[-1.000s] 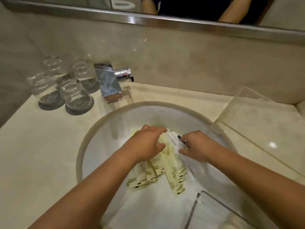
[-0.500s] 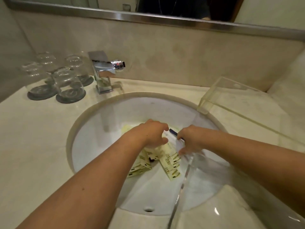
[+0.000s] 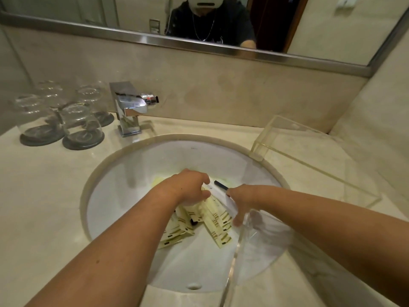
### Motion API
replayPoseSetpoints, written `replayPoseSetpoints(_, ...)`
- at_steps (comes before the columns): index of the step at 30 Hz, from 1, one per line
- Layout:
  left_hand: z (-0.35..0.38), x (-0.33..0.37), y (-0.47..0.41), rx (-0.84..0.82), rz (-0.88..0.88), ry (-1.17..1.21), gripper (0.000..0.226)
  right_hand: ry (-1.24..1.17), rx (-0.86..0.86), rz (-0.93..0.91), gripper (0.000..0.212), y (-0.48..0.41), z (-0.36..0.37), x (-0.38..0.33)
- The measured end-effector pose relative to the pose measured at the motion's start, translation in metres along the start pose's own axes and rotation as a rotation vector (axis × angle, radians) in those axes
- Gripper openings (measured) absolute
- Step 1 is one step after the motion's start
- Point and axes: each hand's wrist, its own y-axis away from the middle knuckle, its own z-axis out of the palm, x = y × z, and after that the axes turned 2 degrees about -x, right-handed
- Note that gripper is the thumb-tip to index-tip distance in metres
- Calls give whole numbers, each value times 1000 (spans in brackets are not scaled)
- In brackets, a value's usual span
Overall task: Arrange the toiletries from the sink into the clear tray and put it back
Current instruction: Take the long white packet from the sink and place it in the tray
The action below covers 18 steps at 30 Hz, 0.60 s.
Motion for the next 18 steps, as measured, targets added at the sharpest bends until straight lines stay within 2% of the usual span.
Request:
replayPoseSetpoints(6, -2, -4, 0, -3, -7, 33, 50, -32, -24, 43, 57, -2, 2, 2)
replayPoseSetpoints(10, -1, -3, -1, -3, -6, 33, 50, -97, 35, 48, 45, 2, 3, 3)
replayPoseSetpoints(18, -1, -3, -3, 40, -7, 56, 50, -111, 84, 78, 73, 14, -3, -2)
